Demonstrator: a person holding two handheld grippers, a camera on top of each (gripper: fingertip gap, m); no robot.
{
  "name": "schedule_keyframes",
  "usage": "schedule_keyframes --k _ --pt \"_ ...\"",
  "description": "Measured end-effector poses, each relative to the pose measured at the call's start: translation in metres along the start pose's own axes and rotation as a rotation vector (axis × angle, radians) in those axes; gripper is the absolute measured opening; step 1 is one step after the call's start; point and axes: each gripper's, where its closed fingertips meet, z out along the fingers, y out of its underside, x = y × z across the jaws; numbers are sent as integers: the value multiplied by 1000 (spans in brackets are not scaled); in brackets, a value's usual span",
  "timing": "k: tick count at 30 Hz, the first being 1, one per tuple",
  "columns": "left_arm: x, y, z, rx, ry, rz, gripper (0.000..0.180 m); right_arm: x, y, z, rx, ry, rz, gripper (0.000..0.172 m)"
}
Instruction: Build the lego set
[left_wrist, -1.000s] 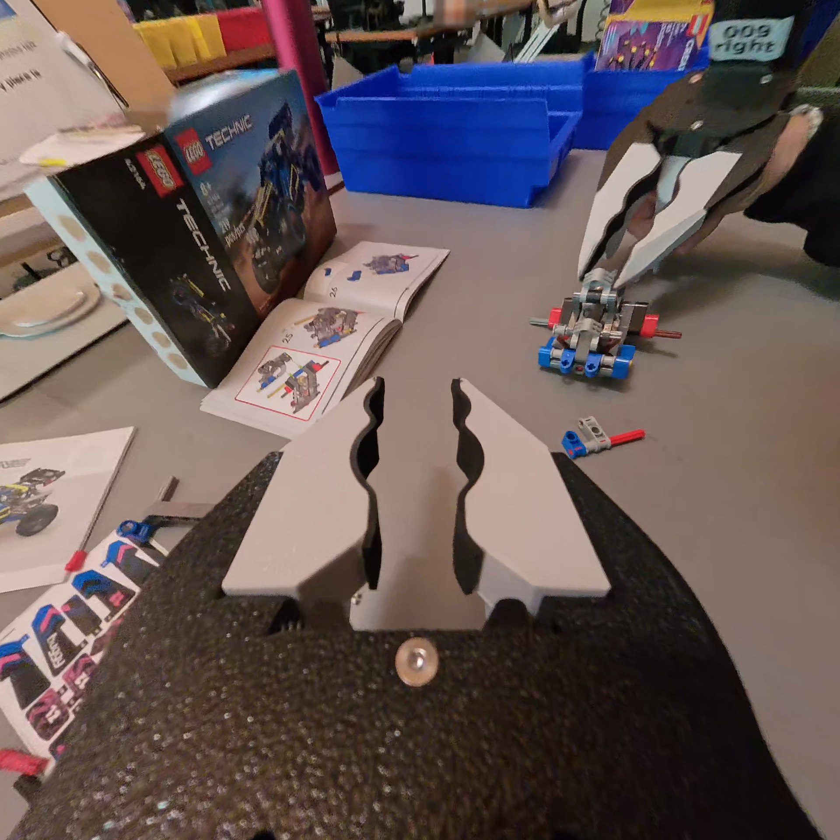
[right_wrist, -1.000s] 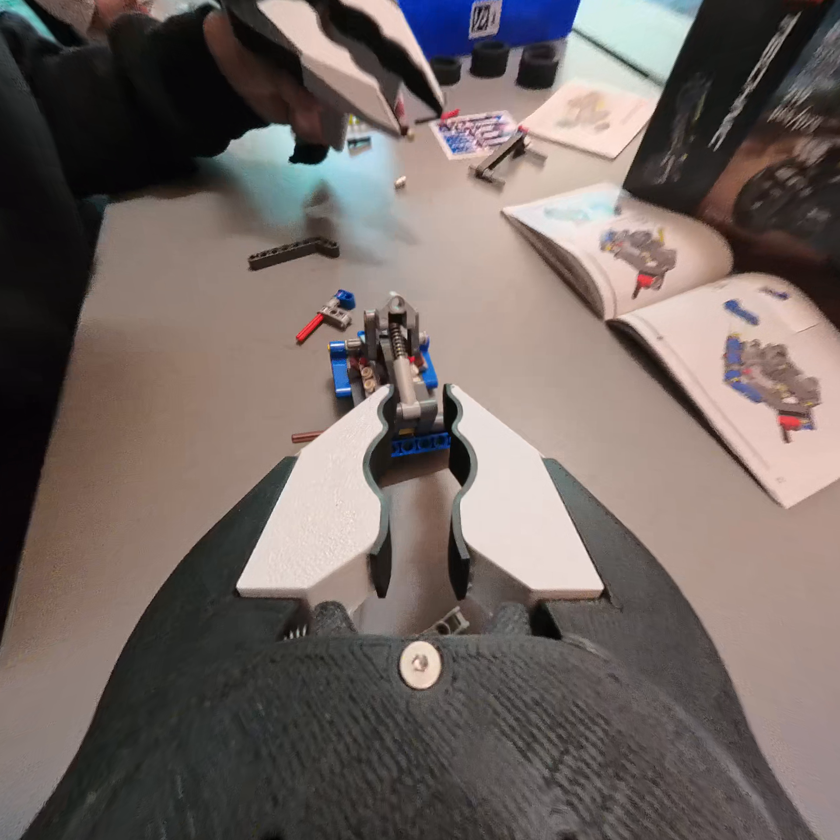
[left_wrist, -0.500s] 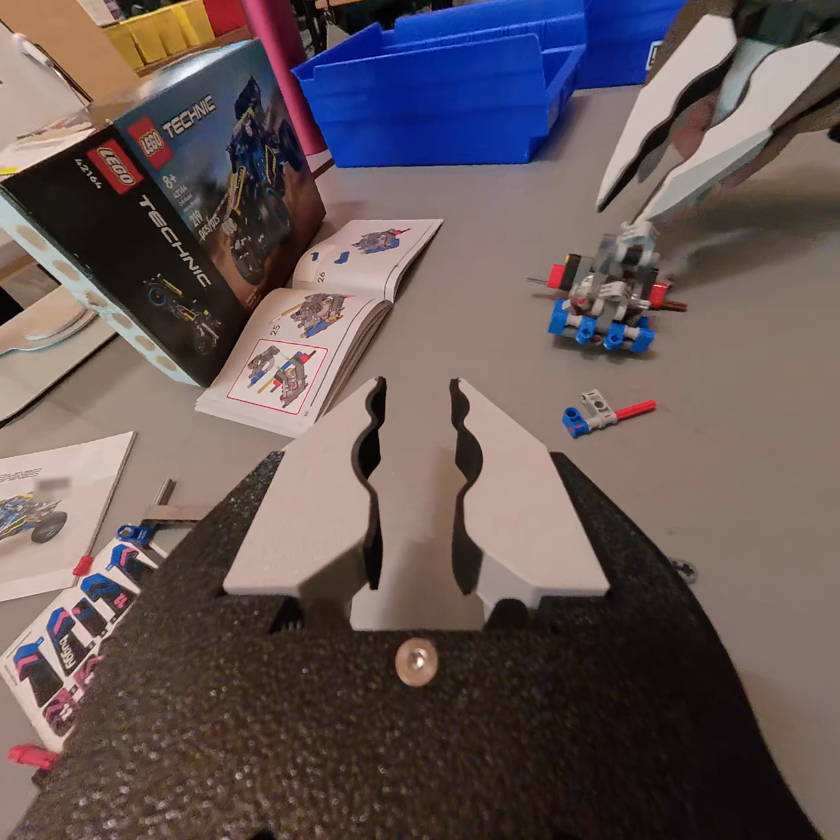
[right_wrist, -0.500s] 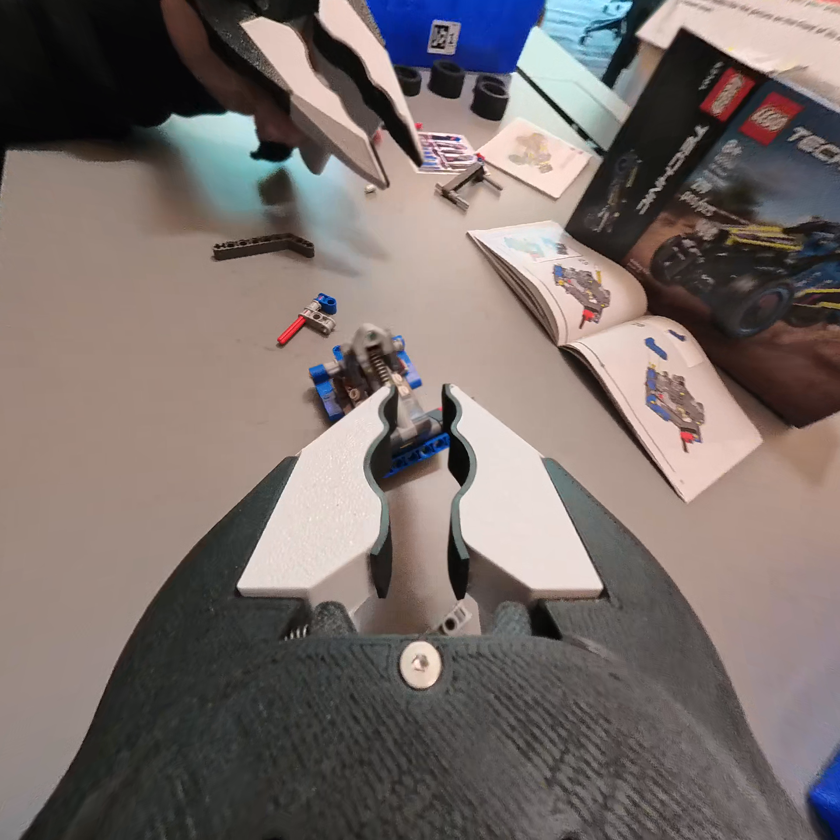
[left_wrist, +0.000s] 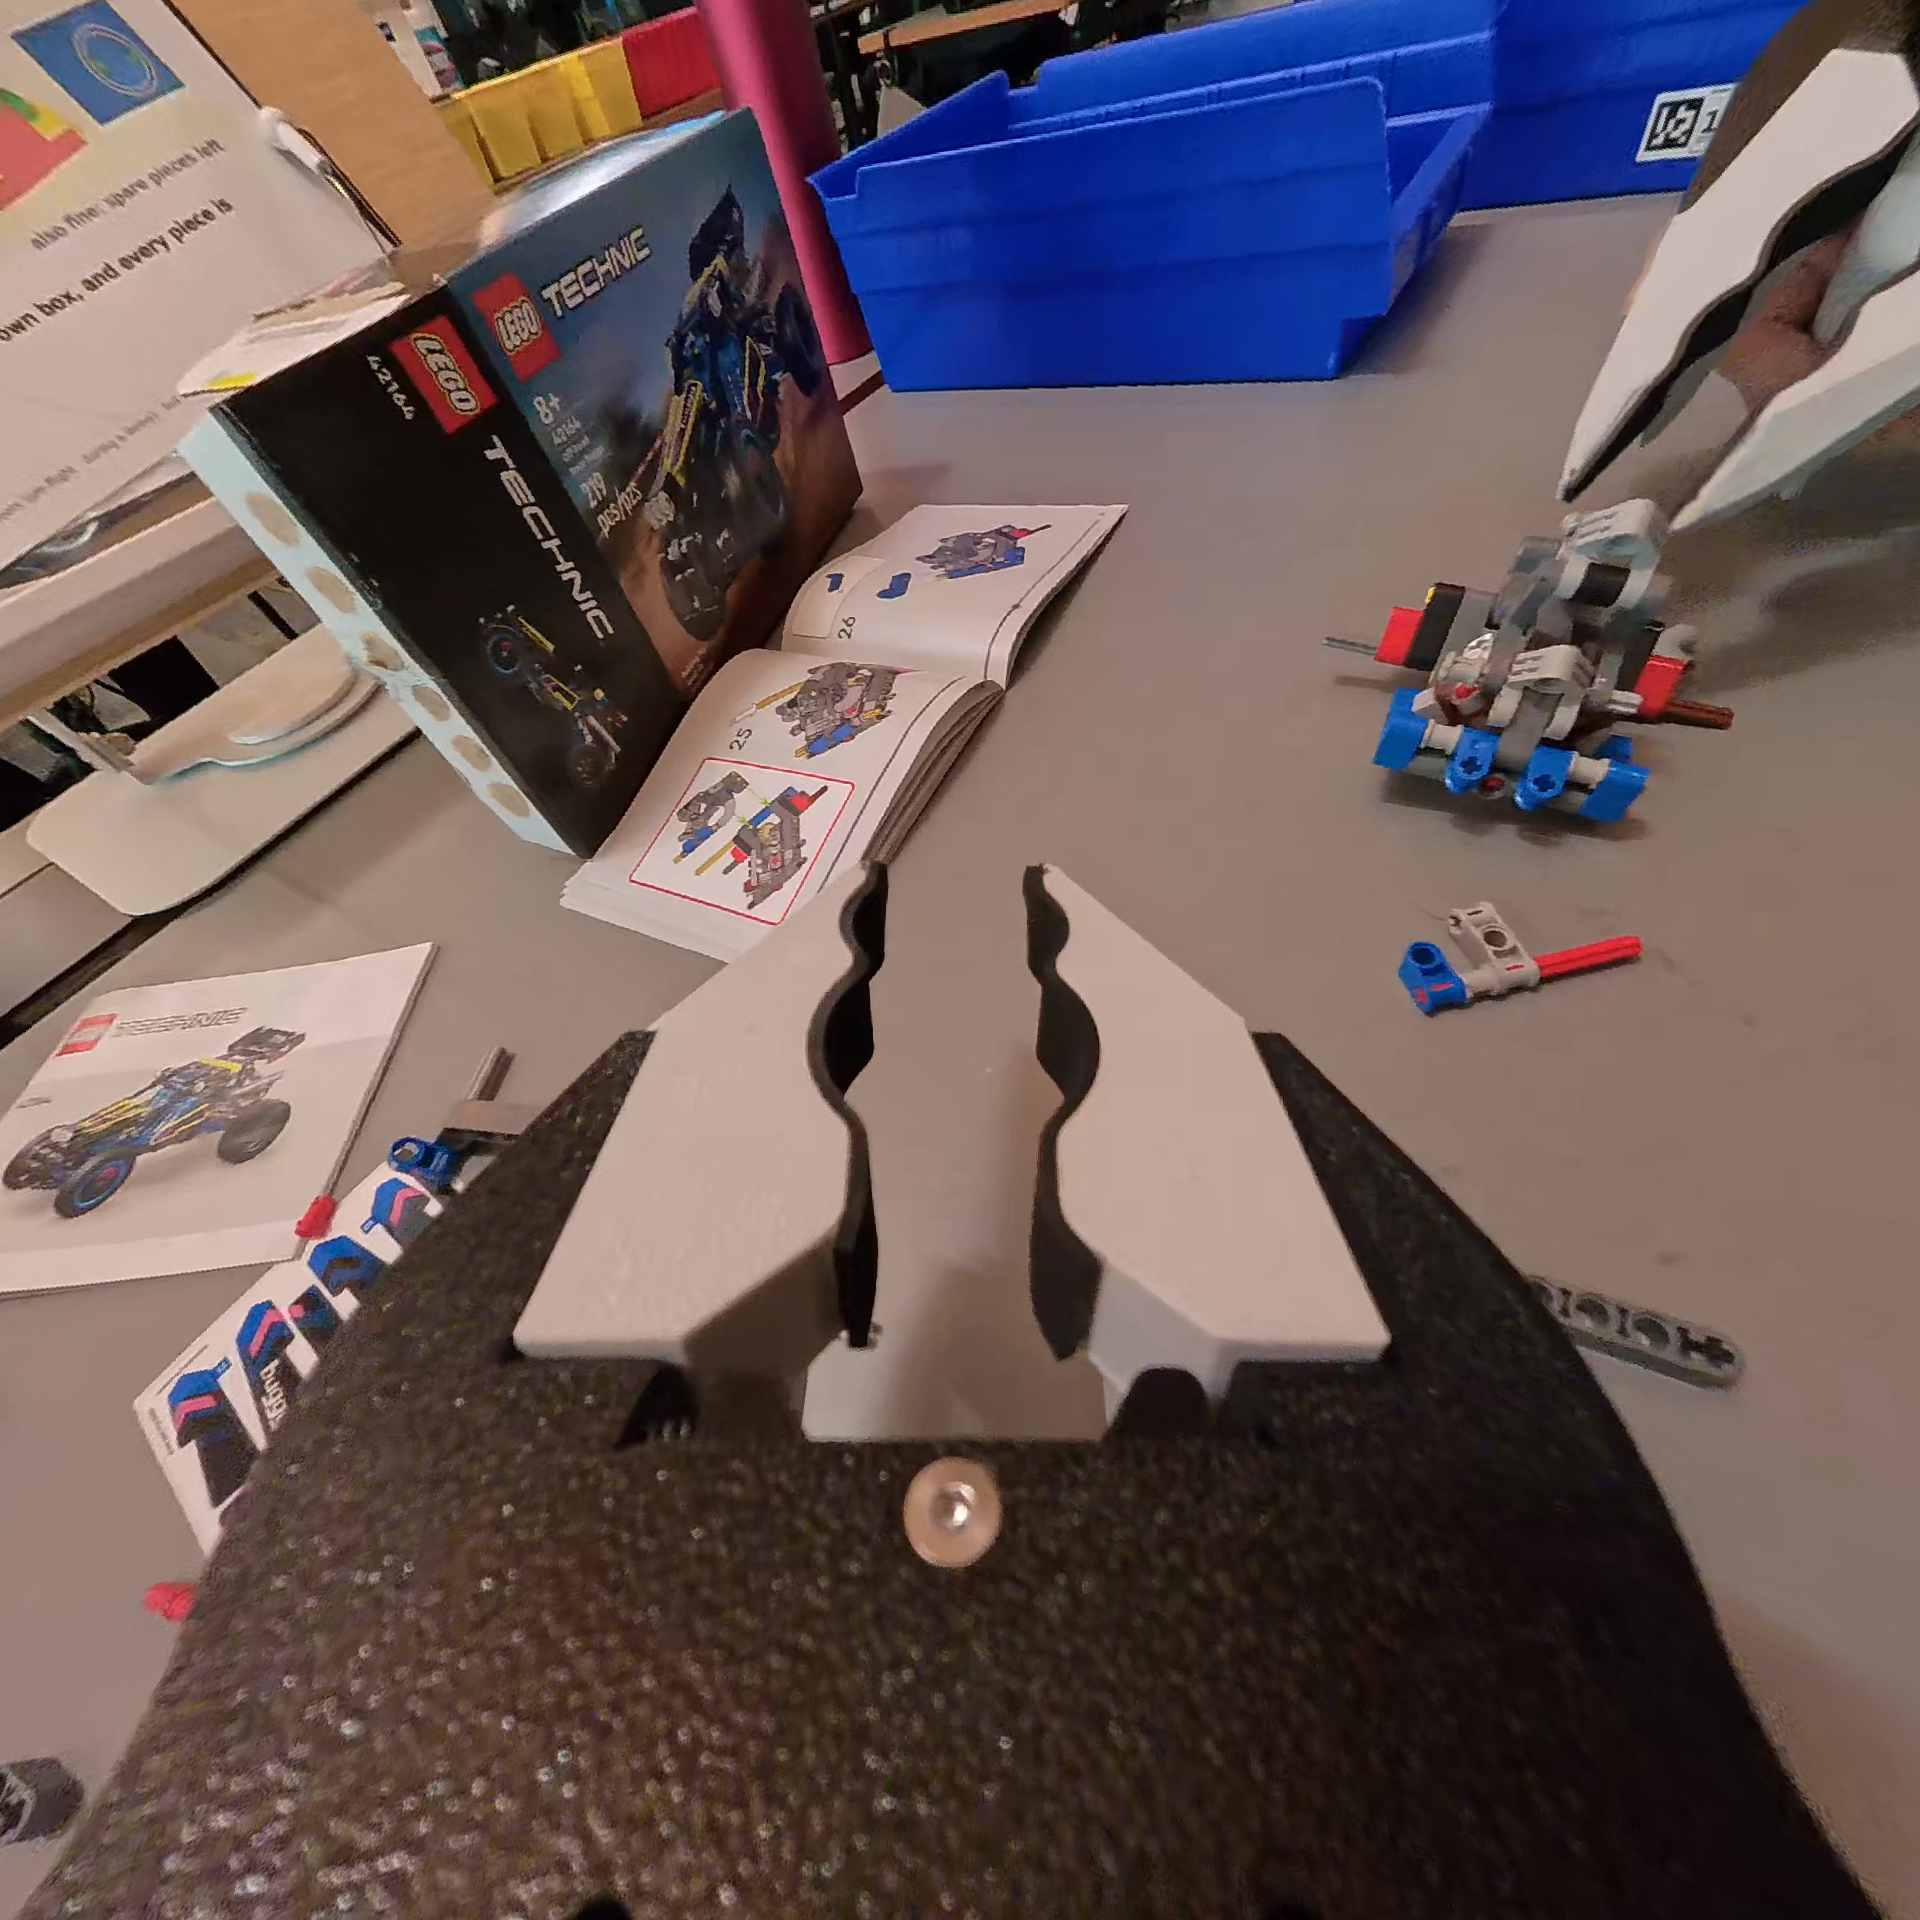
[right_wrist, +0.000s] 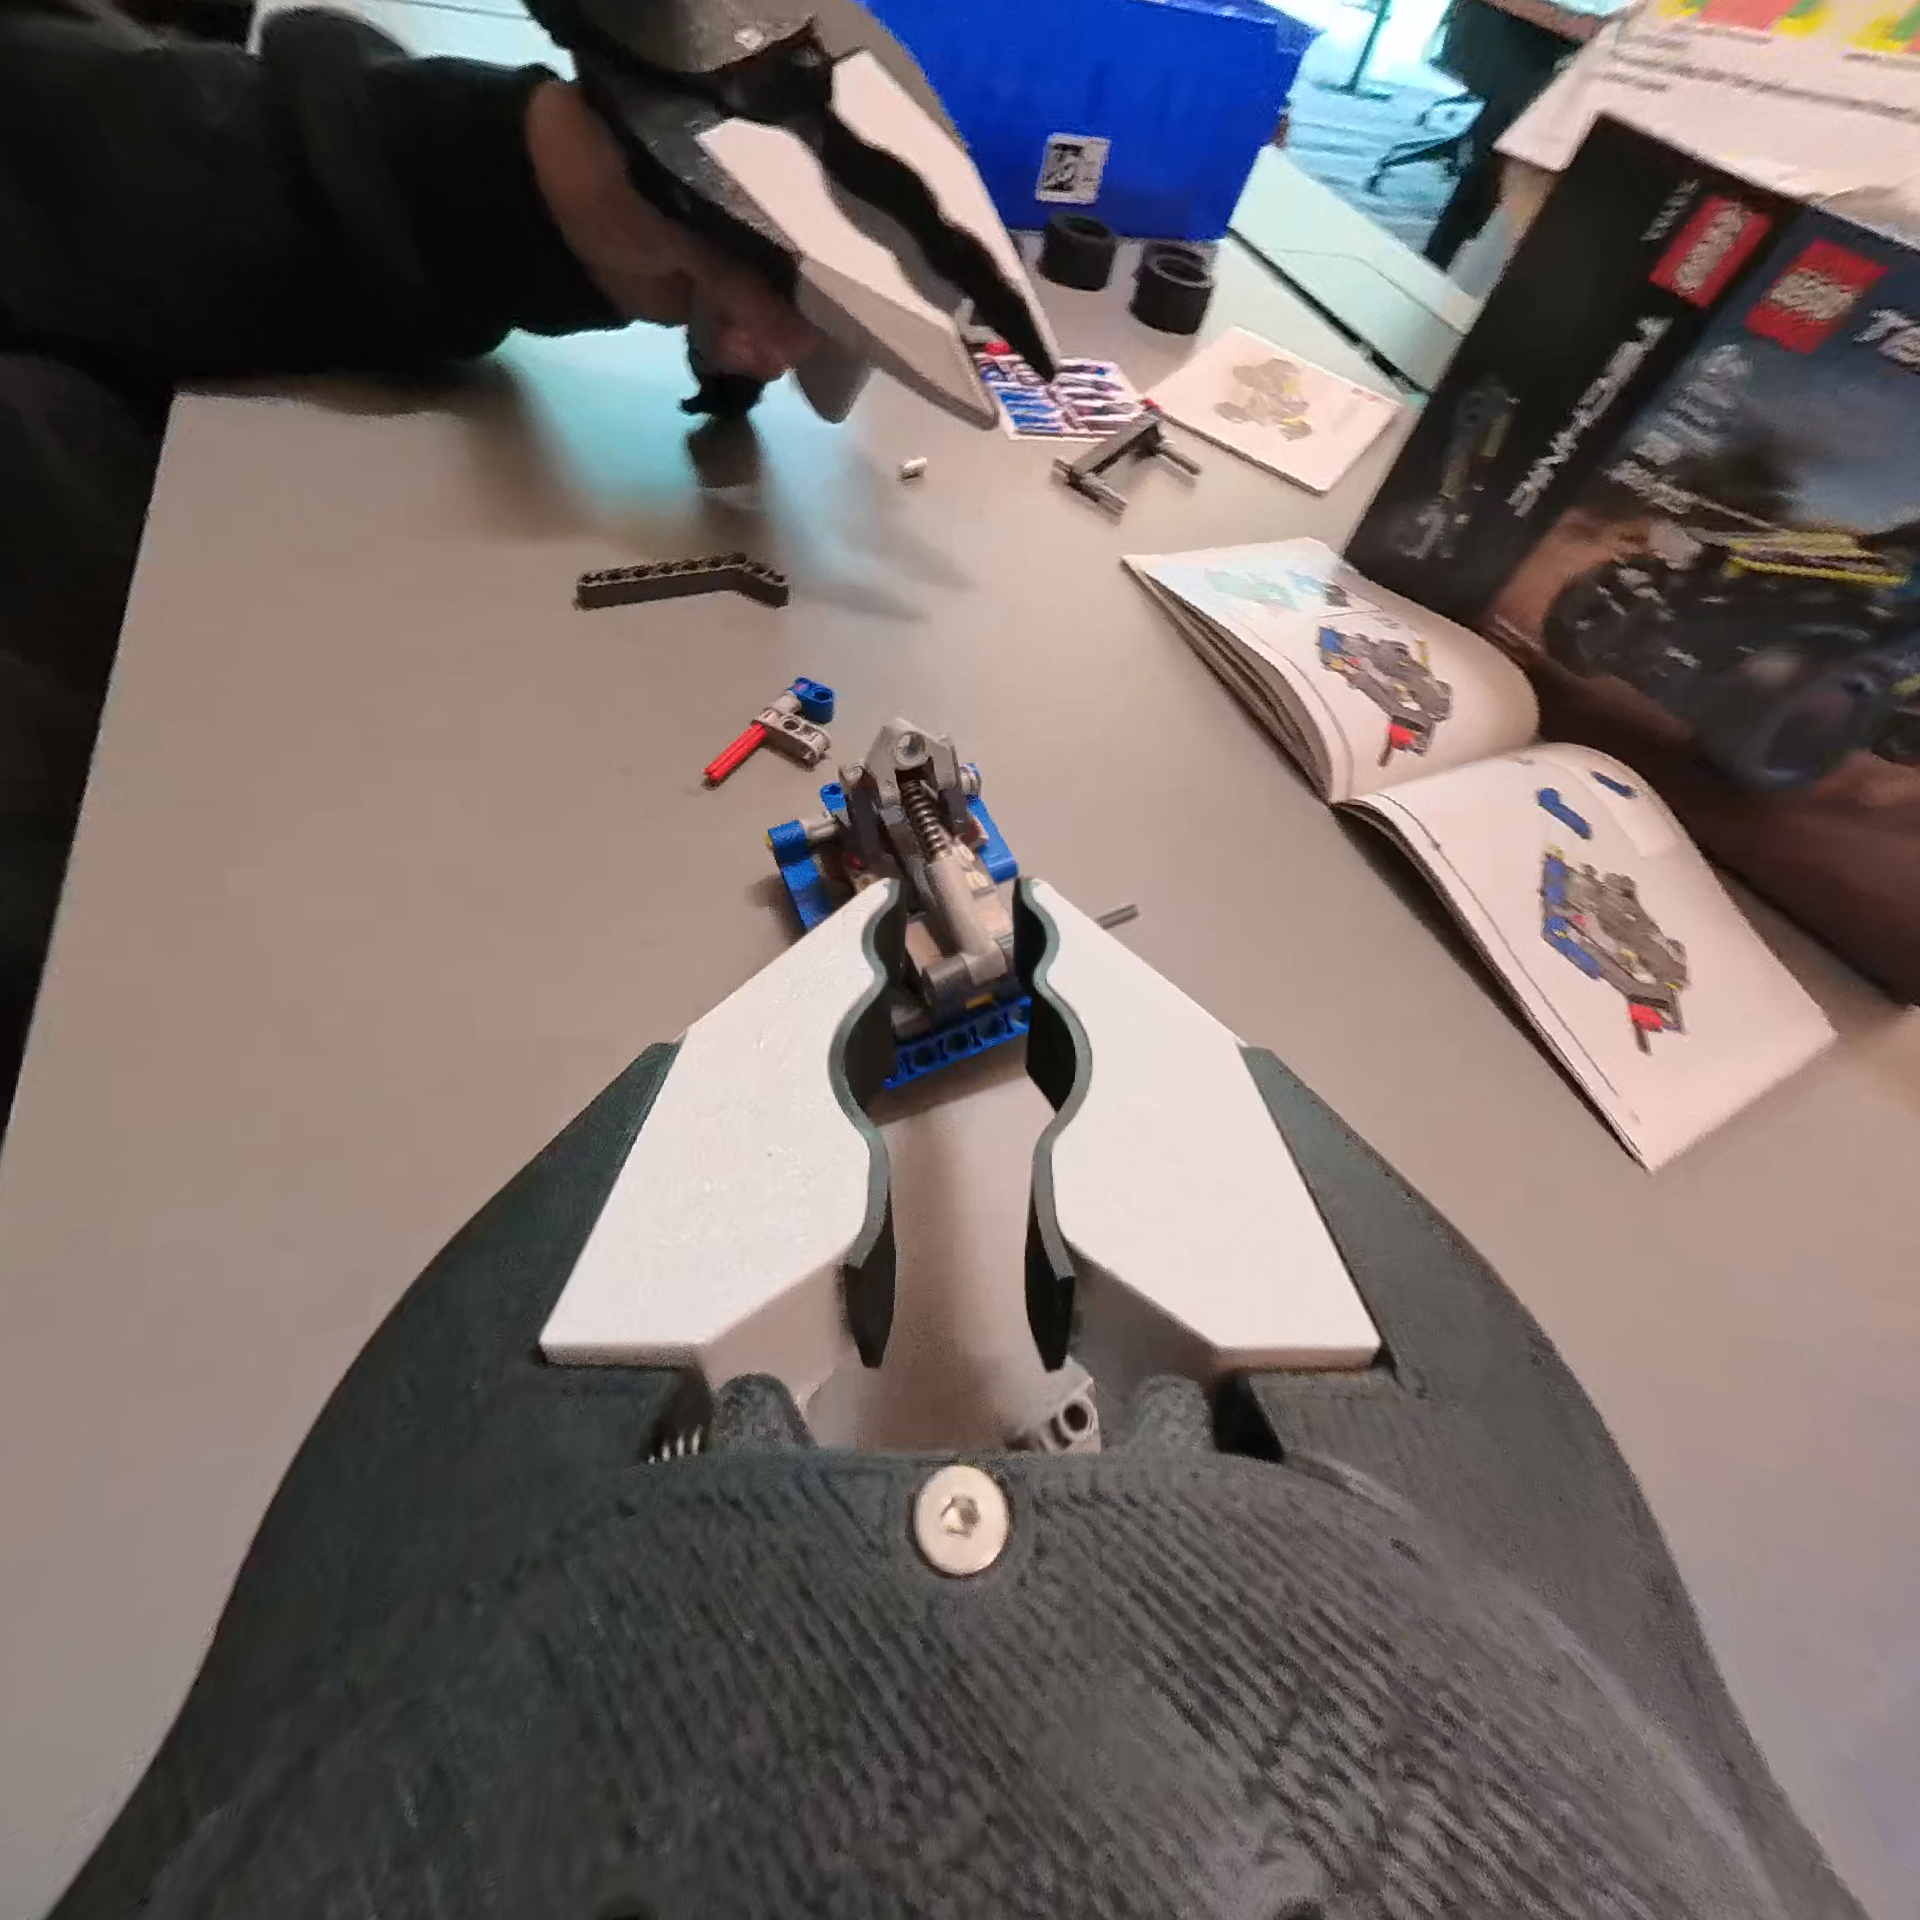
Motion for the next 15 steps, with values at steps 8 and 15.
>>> schedule_keyframes --k 8,15 --pt "9 -1 2 1 14 94 24 -2 -1 25 -57 -169 -109 4" --pt "12 -9 3 36 -21 204 23 9 -5 39 -21 -249 -75 4"
